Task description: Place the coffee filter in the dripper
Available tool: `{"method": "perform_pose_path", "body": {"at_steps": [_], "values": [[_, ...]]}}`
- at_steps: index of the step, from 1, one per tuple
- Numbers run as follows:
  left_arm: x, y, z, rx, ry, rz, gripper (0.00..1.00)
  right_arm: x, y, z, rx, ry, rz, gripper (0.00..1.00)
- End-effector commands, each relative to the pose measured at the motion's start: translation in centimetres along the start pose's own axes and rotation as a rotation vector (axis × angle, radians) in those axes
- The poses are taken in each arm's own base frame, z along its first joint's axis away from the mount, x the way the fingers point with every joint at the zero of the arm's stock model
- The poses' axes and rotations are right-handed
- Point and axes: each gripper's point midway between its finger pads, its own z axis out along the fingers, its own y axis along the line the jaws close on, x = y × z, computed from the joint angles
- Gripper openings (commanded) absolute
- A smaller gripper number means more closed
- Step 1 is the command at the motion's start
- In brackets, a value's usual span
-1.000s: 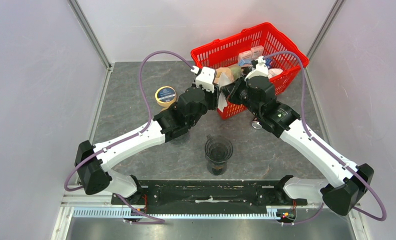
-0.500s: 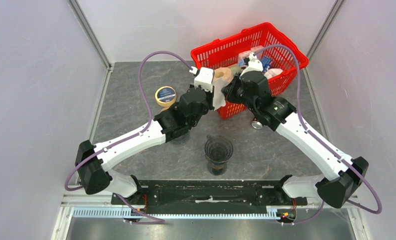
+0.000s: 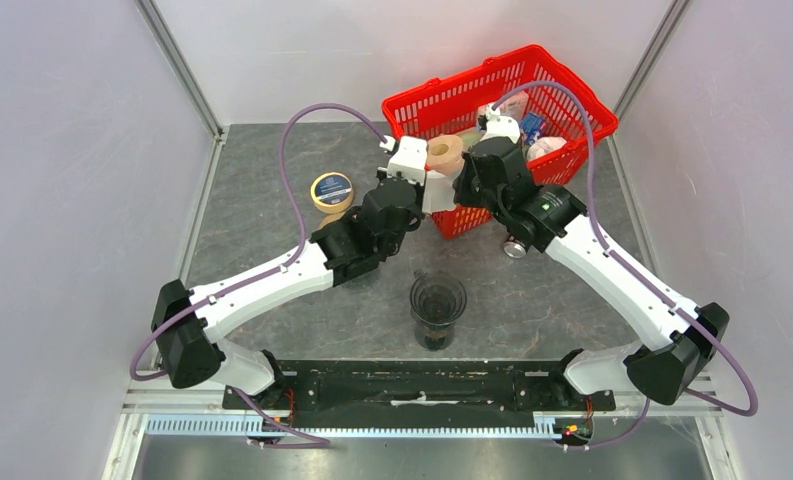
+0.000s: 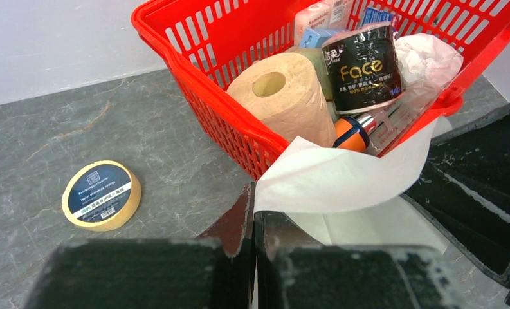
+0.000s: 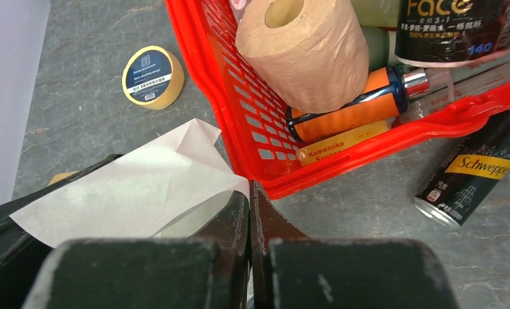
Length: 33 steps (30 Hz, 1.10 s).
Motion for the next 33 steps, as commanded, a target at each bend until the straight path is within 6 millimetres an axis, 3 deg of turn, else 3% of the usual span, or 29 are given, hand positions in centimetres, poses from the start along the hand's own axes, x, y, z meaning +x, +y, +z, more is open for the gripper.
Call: {"method": "perform_pose_path", "body": {"at_steps": [1, 9, 13, 15, 18, 24, 27, 33], "values": [[-2.4, 1.7, 0.0, -0.083, -0.053, 0.022, 0.02, -1.7, -2.5, -1.3, 0.109, -0.042, -0.080, 0.00], [-2.2, -0.4, -0.5, 0.069, -0.040, 0.059, 0.02, -2.0, -2.6, -2.0, 0.087, -0.036, -0.200, 0.00], [-1.7, -2.6, -1.1, 0.209, -0.009, 0.059, 0.04, -1.1, -0.7, -2.2, -0.027, 0.010, -0.201, 0.00], [-1.7, -3.4, -1.5, 0.259, -0.001, 0.059, 0.14, -0.6, 0.4, -2.4, -0.091, 0.039, -0.189, 0.00], [-1.7, -4.0, -2.2, 0.316, 0.005, 0.060, 0.35, -0.3, 1.4, -2.8, -0.141, 0.060, -0.146, 0.00], [-1.9, -4.7, -4.0, 0.414, 0.008, 0.063, 0.67, -0.9, 1.1, -3.3, -0.112, 0.037, -0.070, 0.00], [-2.4, -4.4, -4.8, 0.428, -0.018, 0.044, 0.74, -1.1, 0.7, -3.6, -0.093, 0.031, -0.052, 0.00], [-3.6, -2.3, -5.4, 0.357, -0.061, 0.023, 0.79, -0.6, 0.8, -4.7, -0.137, 0.041, -0.074, 0.00]]}}
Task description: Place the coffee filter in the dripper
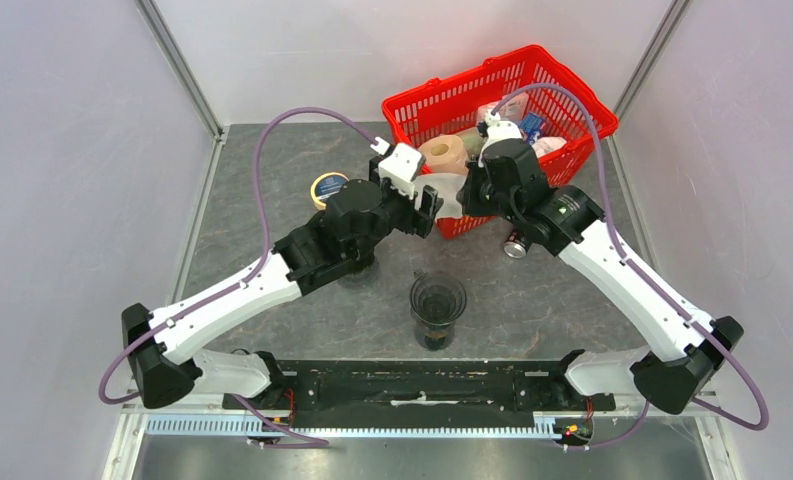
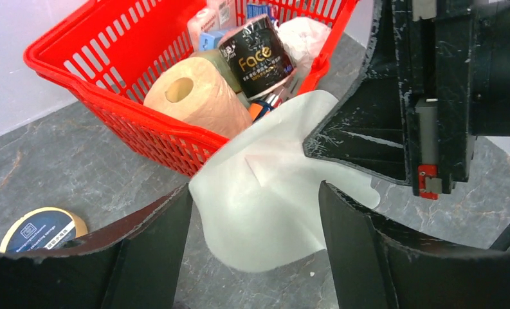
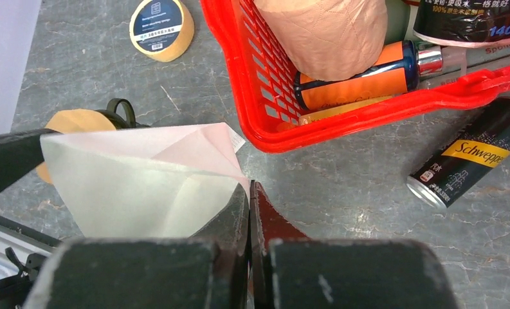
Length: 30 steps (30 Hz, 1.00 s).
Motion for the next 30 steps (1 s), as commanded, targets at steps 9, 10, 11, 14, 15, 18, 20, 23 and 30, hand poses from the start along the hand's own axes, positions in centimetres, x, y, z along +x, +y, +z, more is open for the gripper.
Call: {"method": "perform_pose_path", "body": {"at_steps": [9, 10, 11, 14, 15, 18, 20, 23, 30], "values": [[-5.8, 1.9, -6.0, 0.017, -0.303, -0.157, 0.83, 1.2, 0.6, -6.0, -0.127, 0.054, -0.003, 0.00], [-6.4, 2.3, -6.6, 0.014, -0.333, -0.174, 0.83, 1.7, 0.6, -6.4, -0.133, 0.076, 0.000, 0.00], [-6.6, 2.8, -7.0, 0.004, -0.353, -0.193, 0.83, 2.1, 0.6, -6.7, -0.141, 0.095, 0.000, 0.00], [-7.2, 3.8, -8.1, -0.005, -0.402, -0.233, 0.86, 3.5, 0.0, -7.3, -0.119, 0.168, -0.005, 0.00], [-7.3, 4.1, -8.2, -0.011, -0.407, -0.237, 0.87, 4.0, -0.1, -7.5, -0.118, 0.193, -0.013, 0.00], [-6.8, 5.4, -7.4, -0.069, -0.391, -0.235, 0.88, 5.4, 1.5, -8.5, -0.229, 0.282, -0.038, 0.00], [-5.9, 6.9, -6.1, -0.130, -0.354, -0.244, 0.88, 6.4, 2.5, -9.4, -0.306, 0.345, -0.058, 0.00], [-4.6, 8.8, -4.4, -0.166, -0.304, -0.288, 0.88, 7.3, 3.4, -10.5, -0.385, 0.410, -0.084, 0.00], [-1.1, 12.0, -2.2, -0.225, -0.203, -0.358, 0.87, 9.9, 3.3, -11.1, -0.435, 0.530, -0.135, 0.00]]}}
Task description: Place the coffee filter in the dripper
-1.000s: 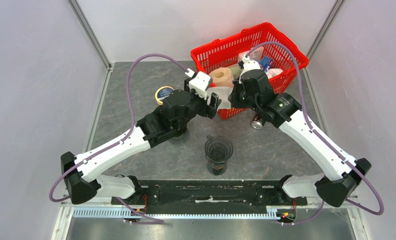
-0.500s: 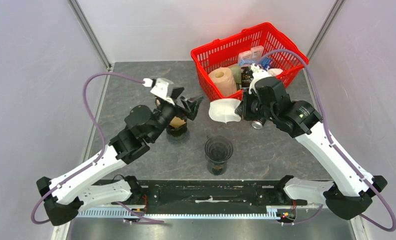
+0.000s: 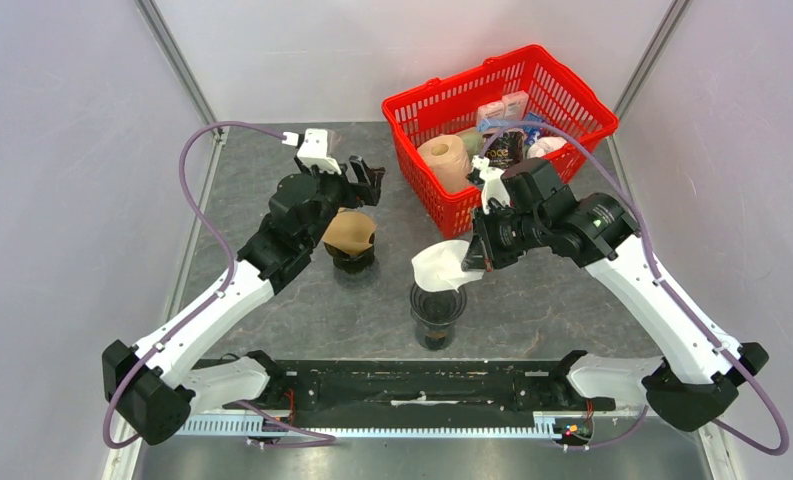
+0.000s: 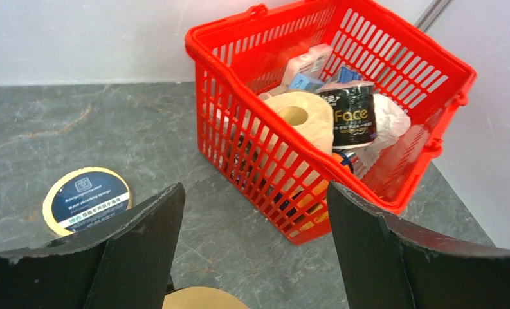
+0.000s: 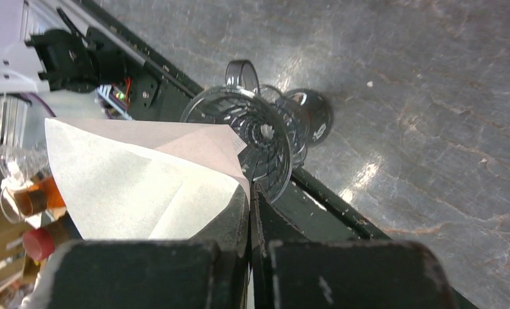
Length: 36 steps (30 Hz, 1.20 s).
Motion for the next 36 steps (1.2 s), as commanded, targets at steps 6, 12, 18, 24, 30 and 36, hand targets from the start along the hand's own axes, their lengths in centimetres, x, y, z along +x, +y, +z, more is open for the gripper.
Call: {"method": "perform_pose_path", "body": {"at_steps": [6, 12, 18, 24, 30, 36], "values": [[0.1, 1.0, 0.2, -0.027, 0.005, -0.087, 0.88, 2.8, 0.2, 1.0, -0.059, 0.171, -0.048, 0.00], [1.0, 1.3, 0.7, -0.034, 0.031, -0.076, 0.88, 3.0, 0.5, 2.1, -0.094, 0.193, -0.056, 0.01], [1.0, 1.4, 0.8, -0.040, 0.033, -0.069, 0.88, 3.6, 0.2, 2.7, -0.080, 0.212, -0.063, 0.05], [1.1, 1.5, 0.7, -0.041, 0.039, -0.065, 0.88, 3.8, 0.1, 3.3, -0.064, 0.217, -0.078, 0.18], [1.1, 1.5, 0.5, -0.040, 0.043, -0.065, 0.88, 4.0, -0.2, 3.6, -0.041, 0.224, -0.087, 0.28], [0.9, 1.4, 0.4, -0.035, 0.040, -0.067, 0.88, 3.8, -0.3, 3.4, -0.029, 0.206, -0.095, 0.43]]}}
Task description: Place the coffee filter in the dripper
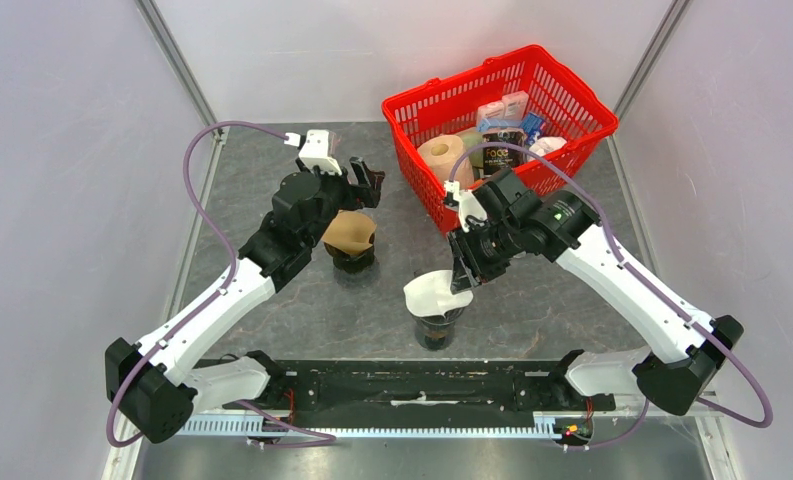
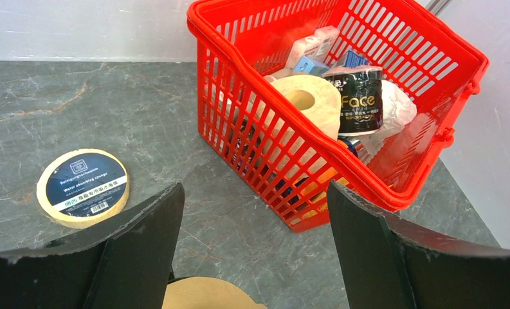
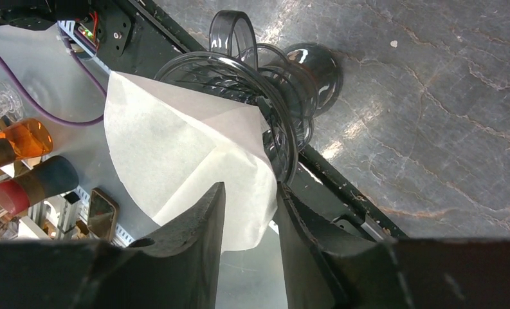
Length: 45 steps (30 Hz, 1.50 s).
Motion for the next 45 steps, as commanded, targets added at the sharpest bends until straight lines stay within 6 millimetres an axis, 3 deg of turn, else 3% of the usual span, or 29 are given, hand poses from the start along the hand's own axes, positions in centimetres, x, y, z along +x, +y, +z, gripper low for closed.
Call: {"method": "perform_pose_path", "body": {"at_steps": [1, 11, 14, 16, 20, 27, 33, 45], "values": [[-1.1, -0.3, -0.3, 0.011, -0.030, -0.034, 0.88, -0.8, -0.1, -0.3, 0.014, -0.045, -0.032, 0.44], [-1.2, 0.0, -0.5, -0.001, -0.033, -0.031, 0.88, -2.3, 0.0, -3.7, 0.071, -0.174, -0.086, 0.56], [-1.3, 0.1, -0.5, -0.006, -0.036, -0.030, 0.88, -2.6, 0.3, -4.5, 0.069, -0.207, -0.099, 0.55], [-1.3, 0.1, -0.6, -0.010, -0.038, -0.030, 0.88, -2.7, 0.9, -4.6, 0.040, -0.204, -0.103, 0.47], [-1.4, 0.4, -0.6, -0.022, -0.044, -0.024, 0.88, -2.4, 2.8, -3.7, -0.070, -0.141, -0.105, 0.34], [-1.3, 0.9, -0.5, -0.046, -0.044, -0.020, 0.88, -1.5, 4.7, -1.2, -0.101, -0.044, -0.182, 0.28], [-1.2, 0.9, -0.4, -0.048, -0.041, -0.019, 0.88, -1.5, 3.3, 0.8, 0.015, -0.015, -0.216, 0.27], [-0.9, 1.2, -0.3, -0.063, -0.038, -0.020, 0.88, 0.2, 2.1, 4.3, 0.064, 0.102, -0.247, 0.25]]}}
